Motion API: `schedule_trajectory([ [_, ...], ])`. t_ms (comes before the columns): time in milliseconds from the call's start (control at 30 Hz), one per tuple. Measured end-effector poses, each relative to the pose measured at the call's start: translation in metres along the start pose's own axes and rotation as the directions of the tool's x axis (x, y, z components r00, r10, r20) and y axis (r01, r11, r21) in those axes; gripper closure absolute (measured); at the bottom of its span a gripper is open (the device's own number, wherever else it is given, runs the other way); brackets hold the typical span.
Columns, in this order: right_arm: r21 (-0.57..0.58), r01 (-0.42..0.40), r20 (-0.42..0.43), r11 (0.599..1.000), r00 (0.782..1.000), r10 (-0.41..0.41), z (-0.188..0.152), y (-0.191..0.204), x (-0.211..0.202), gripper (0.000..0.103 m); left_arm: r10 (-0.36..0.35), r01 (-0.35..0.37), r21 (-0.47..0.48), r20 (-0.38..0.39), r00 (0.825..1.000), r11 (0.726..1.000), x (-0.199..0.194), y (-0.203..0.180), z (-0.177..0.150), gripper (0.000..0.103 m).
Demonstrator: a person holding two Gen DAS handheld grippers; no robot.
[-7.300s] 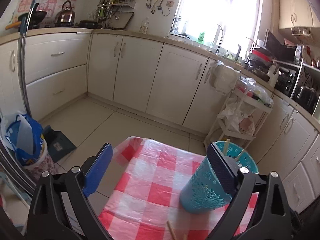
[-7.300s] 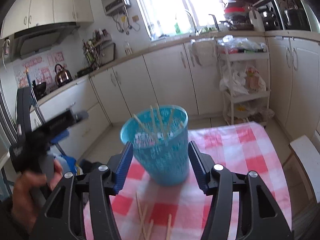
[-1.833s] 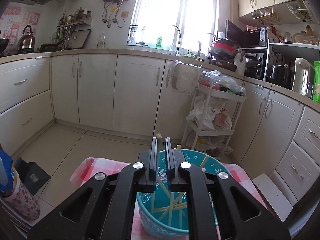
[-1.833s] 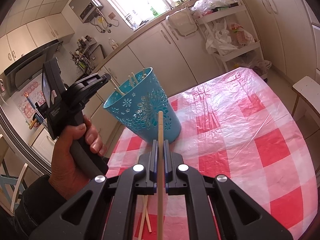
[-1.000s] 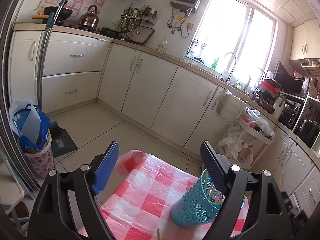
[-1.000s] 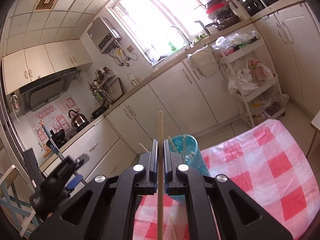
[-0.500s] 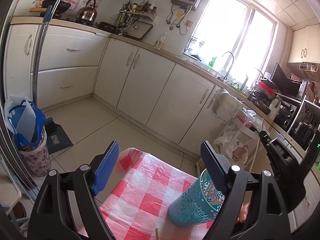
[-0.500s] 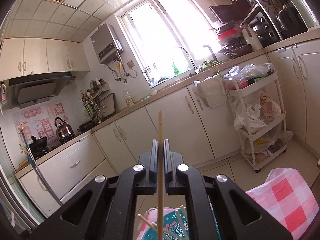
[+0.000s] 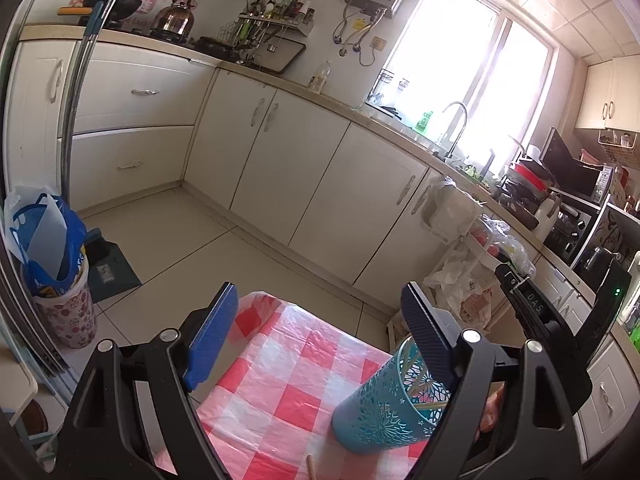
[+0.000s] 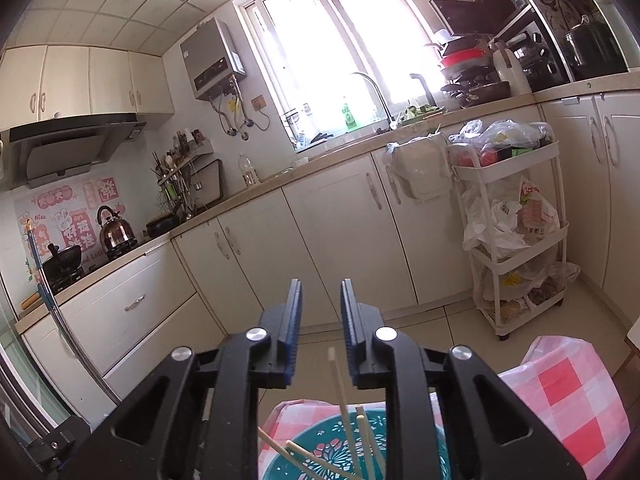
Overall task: Organize utensils
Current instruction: 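Move both tools back to the table and grasp a chopstick with the right gripper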
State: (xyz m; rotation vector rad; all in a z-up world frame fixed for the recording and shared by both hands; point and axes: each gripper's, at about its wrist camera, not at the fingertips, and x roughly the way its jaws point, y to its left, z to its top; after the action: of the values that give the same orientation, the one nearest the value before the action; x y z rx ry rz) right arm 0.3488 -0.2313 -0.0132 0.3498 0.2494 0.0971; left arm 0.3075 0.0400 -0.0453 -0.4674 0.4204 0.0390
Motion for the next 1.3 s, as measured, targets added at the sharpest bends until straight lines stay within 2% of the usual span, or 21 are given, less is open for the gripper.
schedule_trajectory([
  [200,0.029,-0.035,-0.015,0.999,0.999,0.035,0.002,-0.009,-0.024,0.080,0.001,-0.001,0.005,-0.001,1.000,1.000,-0.001,0.001,0.000,0.023],
  [367,0.012,-0.055,-0.015,0.998,0.998,0.056,-0.008,-0.016,-0.078,0.070,0.015,-0.015,0.014,-0.011,1.000,1.000,0.000,0.002,0.001,0.022],
  [467,-0.015,-0.039,-0.059,0.999,0.998,0.038,-0.027,-0.023,-0.106,0.061,0.034,-0.033,0.049,-0.030,0.999,0.998,0.002,-0.001,-0.001,0.022],
  [600,-0.021,-0.010,-0.174,1.000,0.985,0.006,-0.066,-0.036,-0.129,0.059,0.067,-0.059,0.124,-0.059,0.996,0.991,0.005,-0.010,-0.007,0.019],
  [700,-0.025,0.003,-0.304,1.000,0.953,-0.011,-0.107,-0.041,-0.134,0.059,0.082,-0.065,0.192,-0.083,0.993,0.979,0.007,-0.017,-0.015,0.018],
  [767,-0.032,0.020,-0.401,0.999,0.915,-0.031,-0.139,-0.044,-0.132,0.059,0.095,-0.064,0.247,-0.114,0.989,0.967,0.012,-0.021,-0.022,0.017],
  [800,-0.030,0.024,-0.454,0.999,0.890,-0.035,-0.154,-0.045,-0.129,0.059,0.101,-0.059,0.275,-0.141,0.985,0.960,0.016,-0.024,-0.027,0.017],
  [867,-0.043,0.028,-0.520,0.999,0.853,-0.046,-0.177,-0.042,-0.123,0.059,0.109,-0.028,0.326,-0.234,0.966,0.945,0.030,-0.025,-0.040,0.017],
  [933,-0.073,0.012,-0.571,0.997,0.819,-0.052,-0.195,-0.033,-0.116,0.059,0.107,0.017,0.332,-0.352,0.930,0.943,0.046,-0.021,-0.056,0.017],
  [1000,-0.108,-0.004,-0.590,0.994,0.805,-0.061,-0.208,-0.022,-0.111,0.059,0.104,0.037,0.310,-0.427,0.898,0.950,0.058,-0.015,-0.071,0.017],
  [1033,-0.125,-0.009,-0.599,0.992,0.798,-0.068,-0.213,-0.017,-0.109,0.059,0.113,0.035,0.312,-0.445,0.888,0.949,0.061,-0.013,-0.076,0.017],
  [1100,-0.153,-0.011,-0.617,0.988,0.782,-0.087,-0.223,-0.010,-0.104,0.061,0.140,0.024,0.336,-0.452,0.881,0.941,0.064,-0.011,-0.085,0.017],
  [1200,-0.181,-0.011,-0.647,0.983,0.754,-0.111,-0.236,-0.011,-0.101,0.079,0.160,0.019,0.357,-0.465,0.871,0.934,0.066,-0.008,-0.096,0.017],
  [1233,-0.194,-0.007,-0.641,0.981,0.758,-0.121,-0.239,-0.012,-0.103,0.085,0.165,0.021,0.362,-0.474,0.865,0.932,0.066,-0.007,-0.100,0.017],
  [1267,-0.205,-0.005,-0.645,0.979,0.753,-0.131,-0.241,-0.013,-0.103,0.091,0.168,0.025,0.367,-0.483,0.859,0.930,0.068,-0.008,-0.103,0.017],
  [1300,-0.209,-0.002,-0.645,0.978,0.752,-0.136,-0.242,-0.014,-0.104,0.093,0.172,0.030,0.375,-0.492,0.854,0.926,0.069,-0.009,-0.108,0.017],
])
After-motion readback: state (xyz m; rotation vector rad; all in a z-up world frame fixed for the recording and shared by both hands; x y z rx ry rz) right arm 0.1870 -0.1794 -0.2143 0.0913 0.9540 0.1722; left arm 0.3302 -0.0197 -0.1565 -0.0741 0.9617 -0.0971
